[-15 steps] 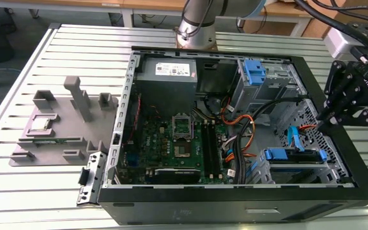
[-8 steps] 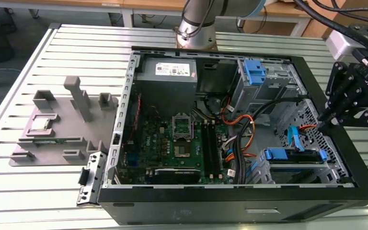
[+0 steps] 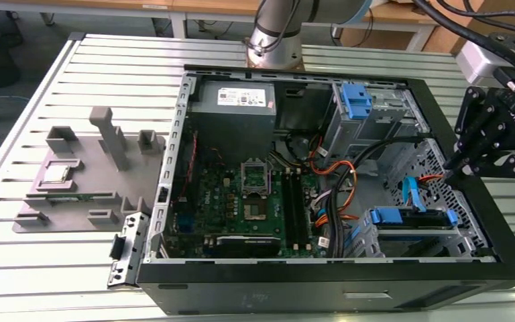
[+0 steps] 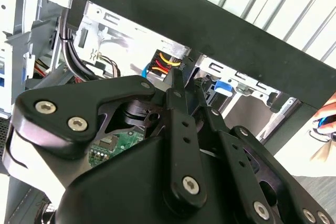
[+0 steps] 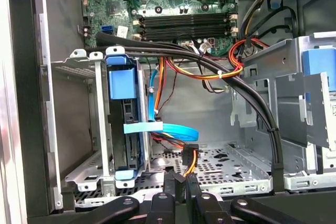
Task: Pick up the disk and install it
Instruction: 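Insert the second disk wire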
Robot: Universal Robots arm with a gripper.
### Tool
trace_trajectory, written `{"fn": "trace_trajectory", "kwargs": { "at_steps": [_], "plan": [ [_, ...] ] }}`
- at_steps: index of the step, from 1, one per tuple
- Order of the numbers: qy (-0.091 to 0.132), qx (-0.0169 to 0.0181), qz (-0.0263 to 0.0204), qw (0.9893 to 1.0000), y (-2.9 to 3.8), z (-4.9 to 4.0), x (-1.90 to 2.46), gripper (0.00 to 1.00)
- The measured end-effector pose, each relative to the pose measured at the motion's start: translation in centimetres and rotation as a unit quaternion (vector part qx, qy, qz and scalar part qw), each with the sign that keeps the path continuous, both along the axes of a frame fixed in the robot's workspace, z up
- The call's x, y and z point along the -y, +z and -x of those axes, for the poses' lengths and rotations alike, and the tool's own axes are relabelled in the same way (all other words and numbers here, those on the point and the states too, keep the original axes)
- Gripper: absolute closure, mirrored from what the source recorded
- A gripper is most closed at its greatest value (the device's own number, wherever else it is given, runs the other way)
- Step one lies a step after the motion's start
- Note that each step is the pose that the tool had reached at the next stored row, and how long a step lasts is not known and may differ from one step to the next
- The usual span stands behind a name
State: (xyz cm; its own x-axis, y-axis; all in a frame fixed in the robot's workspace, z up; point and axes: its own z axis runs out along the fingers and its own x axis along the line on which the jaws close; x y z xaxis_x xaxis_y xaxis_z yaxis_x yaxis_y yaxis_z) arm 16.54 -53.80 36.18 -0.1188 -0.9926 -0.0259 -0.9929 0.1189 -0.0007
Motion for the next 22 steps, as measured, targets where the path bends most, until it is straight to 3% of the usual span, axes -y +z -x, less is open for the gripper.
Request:
{"fn": "trace_trajectory", "kwargs": {
  "at_steps": [15,22],
  "plan": [
    [0.0,-0.0011,0.0016,1.0,-0.25,-0.49,0.0,0.77],
    [0.0,-0.0011,0.0091,1.0,-0.53,-0.5,0.0,0.77]
  ]
}}
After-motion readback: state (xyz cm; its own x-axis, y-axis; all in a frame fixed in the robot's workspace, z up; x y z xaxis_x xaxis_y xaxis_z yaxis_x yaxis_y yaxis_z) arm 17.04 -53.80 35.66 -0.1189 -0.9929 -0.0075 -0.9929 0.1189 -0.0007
